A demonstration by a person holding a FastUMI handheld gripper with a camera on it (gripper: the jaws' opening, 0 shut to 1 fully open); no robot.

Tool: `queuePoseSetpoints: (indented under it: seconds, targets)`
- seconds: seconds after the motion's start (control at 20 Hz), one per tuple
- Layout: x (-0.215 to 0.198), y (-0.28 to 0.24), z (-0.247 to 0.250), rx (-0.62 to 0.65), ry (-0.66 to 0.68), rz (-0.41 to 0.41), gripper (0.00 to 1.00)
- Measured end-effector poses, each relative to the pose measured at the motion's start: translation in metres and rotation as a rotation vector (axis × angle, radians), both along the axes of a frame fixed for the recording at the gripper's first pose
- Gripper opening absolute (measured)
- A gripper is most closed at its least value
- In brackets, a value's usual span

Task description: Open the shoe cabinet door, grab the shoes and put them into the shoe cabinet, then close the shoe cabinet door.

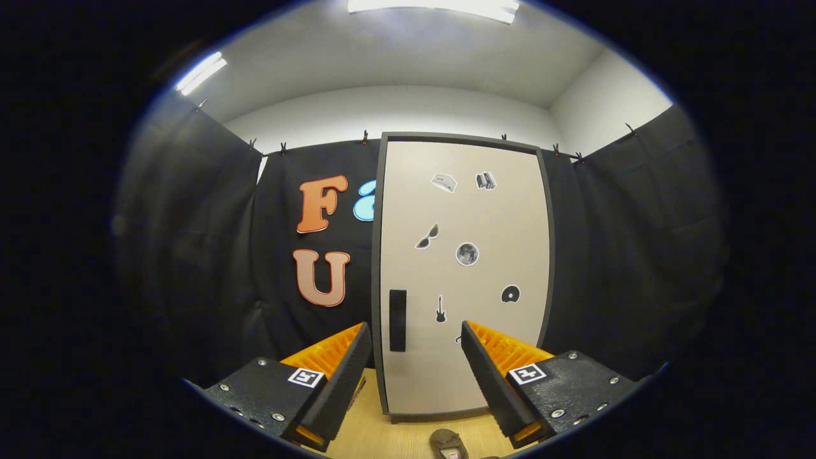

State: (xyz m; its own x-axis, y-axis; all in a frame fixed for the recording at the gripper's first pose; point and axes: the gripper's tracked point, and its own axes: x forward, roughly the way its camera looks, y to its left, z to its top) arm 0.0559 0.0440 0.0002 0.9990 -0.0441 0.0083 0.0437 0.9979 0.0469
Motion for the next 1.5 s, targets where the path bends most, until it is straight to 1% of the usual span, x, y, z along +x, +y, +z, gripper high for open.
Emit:
queuePoseSetpoints:
  seconds: [0.25, 0.4, 0.6, 0.8, 1.0, 1.2, 1.3, 1.45, 1.5]
  targets:
    - [0.032, 0.006, -0.005, -0.018, -0.008, 0.005, 0.9]
    - [0.052, 0.004, -0.007, 0.007, -0.023, -0.009, 0.9]
    - [0.084, 0.014, -0.019, 0.041, -0.013, 0.003, 0.9]
    - [0.119, 0.017, -0.029, 0.018, -0.016, 0.0, 0.9]
    - [0.145, 0.028, -0.045, -0.009, 0.001, 0.026, 0.86]
    - [0.174, 0.027, -0.064, -0.012, 0.032, 0.004, 0.8]
    - [0.186, 0.027, -0.074, -0.008, 0.057, 0.002, 0.74]
    - [0.2, 0.027, -0.086, -0.019, 0.09, 0.0, 0.62]
    - [0.203, 0.027, -0.089, -0.028, 0.097, -0.001, 0.6]
